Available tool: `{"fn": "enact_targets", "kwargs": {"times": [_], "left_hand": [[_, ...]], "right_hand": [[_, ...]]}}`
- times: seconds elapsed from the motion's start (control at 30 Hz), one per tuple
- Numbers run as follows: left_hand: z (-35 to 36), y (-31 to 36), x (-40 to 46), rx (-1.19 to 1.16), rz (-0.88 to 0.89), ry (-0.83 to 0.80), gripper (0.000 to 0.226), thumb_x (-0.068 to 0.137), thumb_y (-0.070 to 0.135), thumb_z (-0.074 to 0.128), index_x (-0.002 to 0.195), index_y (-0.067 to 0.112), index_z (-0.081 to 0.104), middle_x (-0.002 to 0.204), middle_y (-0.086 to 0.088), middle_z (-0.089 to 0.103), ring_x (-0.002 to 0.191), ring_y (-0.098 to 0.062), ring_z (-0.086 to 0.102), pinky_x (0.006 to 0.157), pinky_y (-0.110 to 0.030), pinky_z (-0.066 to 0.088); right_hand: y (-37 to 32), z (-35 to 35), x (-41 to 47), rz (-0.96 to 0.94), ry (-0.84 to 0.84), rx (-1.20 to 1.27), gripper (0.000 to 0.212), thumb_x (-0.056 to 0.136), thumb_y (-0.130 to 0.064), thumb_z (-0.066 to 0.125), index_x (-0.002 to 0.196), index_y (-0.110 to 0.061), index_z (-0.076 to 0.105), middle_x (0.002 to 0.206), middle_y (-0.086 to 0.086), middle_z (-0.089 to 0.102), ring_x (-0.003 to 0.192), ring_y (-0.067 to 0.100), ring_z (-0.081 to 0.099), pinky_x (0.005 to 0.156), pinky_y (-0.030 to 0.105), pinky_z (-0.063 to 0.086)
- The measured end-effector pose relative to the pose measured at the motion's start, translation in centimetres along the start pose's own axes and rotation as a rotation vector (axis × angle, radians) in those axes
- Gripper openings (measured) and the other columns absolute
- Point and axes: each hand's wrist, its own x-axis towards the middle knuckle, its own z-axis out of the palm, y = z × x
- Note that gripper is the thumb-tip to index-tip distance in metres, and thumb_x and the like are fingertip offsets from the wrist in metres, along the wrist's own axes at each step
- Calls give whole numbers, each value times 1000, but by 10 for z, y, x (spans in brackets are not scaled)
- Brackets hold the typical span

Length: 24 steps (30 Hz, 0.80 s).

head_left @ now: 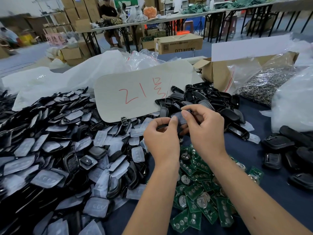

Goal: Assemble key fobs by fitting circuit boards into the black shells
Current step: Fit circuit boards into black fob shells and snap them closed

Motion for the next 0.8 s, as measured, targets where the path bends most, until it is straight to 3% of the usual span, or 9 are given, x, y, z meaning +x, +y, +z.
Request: {"fn": "enact_targets", "kwargs": {"times": [0.07,0.13,0.23,0.4,0.57,0.67,0.73,0.8], "left_hand": [[-1,1,1,-35,-8,-5,14,87,16,83,85,14,68,82,-9,73,76,-26,72,74,-43,63],[-4,3,2,-95,-42,-46,15,88,10,81,92,13,67,86,-12,72,79,-31,72,80,-49,64],[-8,8,6,-130,-70,-130,9,90,3,77,90,12,74,81,-9,73,80,-27,72,80,-43,64],[-15,12,14,-98,-49,-166,16,91,-1,75,83,13,73,67,-1,69,61,-12,66,63,-23,57],[-21,13,18,-26,11,-215,18,89,-1,76,81,15,74,67,2,68,58,-8,61,58,-18,52],[-22,14,19,12,35,-230,15,89,-1,77,83,13,74,70,0,70,59,-7,62,58,-17,52],[-23,13,20,29,31,-226,14,89,-1,77,84,11,73,70,-2,71,58,-7,63,57,-18,51],[-24,12,21,34,12,-205,12,89,0,77,84,10,73,70,-4,71,58,-9,64,57,-18,51]], "right_hand": [[0,0,0,6,-28,15,9,99,-9,67,100,-13,75,74,-1,73,57,16,71,57,30,61],[1,-1,0,18,-49,48,9,100,-9,67,100,-13,75,74,1,73,55,20,71,57,36,61],[2,-2,3,62,-93,117,10,100,-8,66,100,-13,75,72,0,73,51,24,69,55,36,60],[6,-1,6,186,-173,259,21,104,2,55,107,-7,74,78,6,75,56,22,66,58,30,58],[7,-2,6,128,-141,177,20,101,2,59,103,-7,76,72,8,75,52,23,68,55,30,58],[7,-3,7,189,-163,194,24,100,6,56,101,-7,76,72,7,75,54,24,68,54,31,57],[6,-4,7,204,-190,166,26,101,4,54,106,-11,76,79,2,76,56,20,68,55,30,56],[5,-6,5,28,-194,-22,25,100,-3,59,115,-17,73,100,-6,73,73,12,70,64,28,56]]}}
